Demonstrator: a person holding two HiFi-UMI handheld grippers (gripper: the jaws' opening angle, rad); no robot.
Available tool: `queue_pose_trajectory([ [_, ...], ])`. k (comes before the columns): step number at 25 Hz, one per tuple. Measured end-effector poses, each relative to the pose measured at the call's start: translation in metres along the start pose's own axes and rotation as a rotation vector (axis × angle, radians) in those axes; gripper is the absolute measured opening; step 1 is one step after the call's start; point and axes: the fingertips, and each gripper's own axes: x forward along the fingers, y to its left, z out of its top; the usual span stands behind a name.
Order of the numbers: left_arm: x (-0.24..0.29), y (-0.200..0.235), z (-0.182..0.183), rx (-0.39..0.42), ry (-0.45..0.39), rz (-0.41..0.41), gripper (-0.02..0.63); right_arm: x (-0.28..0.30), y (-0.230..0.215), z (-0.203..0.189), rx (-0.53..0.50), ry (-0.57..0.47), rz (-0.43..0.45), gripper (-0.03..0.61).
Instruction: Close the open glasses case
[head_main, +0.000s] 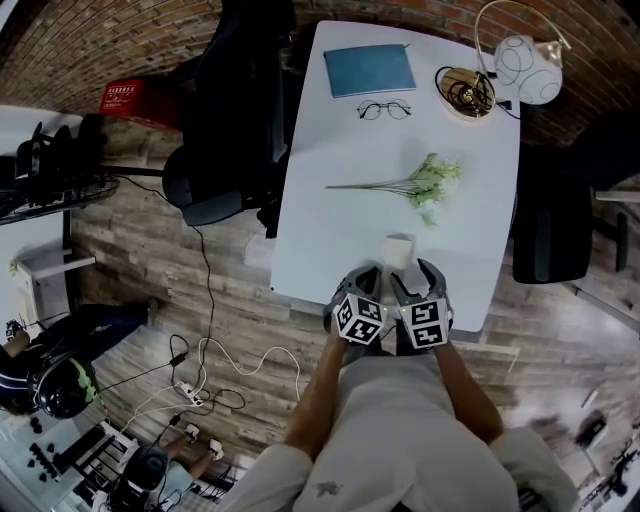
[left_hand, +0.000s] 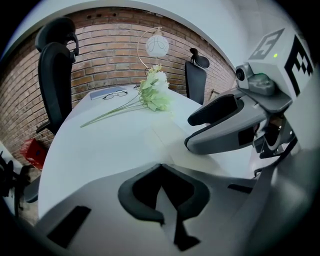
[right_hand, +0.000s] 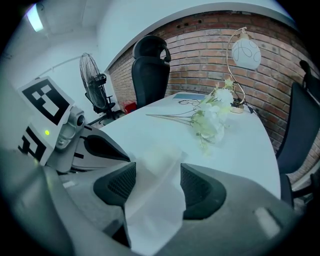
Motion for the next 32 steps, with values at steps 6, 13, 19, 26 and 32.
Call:
queue_pose_trajectory([
  [6, 0.001, 0.000, -0.001, 0.017, 0.008, 0.002, 0.003, 0.001, 0.000, -0.001, 0.002, -0.001, 0.004, 0.281],
  [13, 0.001, 0.000, -0.002, 0.004, 0.005, -0.002, 0.003, 0.003, 0.001, -0.001, 0.004, 0.001, 0.005, 0.281],
  [19, -0.012, 0.015, 0.002, -0.024, -0.024, 0.027, 0.003, -0.004, -0.001, 0.009, -0.009, -0.043, 0.006, 0.281],
  [26, -0.041, 0.029, 0.034, -0.043, -0.113, 0.089, 0.003, -0.031, -0.010, 0.036, -0.025, -0.146, 0.004, 0.281],
  [32, -0.069, 0.028, 0.071, -0.050, -0.204, 0.140, 0.003, -0.055, -0.021, 0.058, -0.036, -0.231, 0.009, 0.281],
])
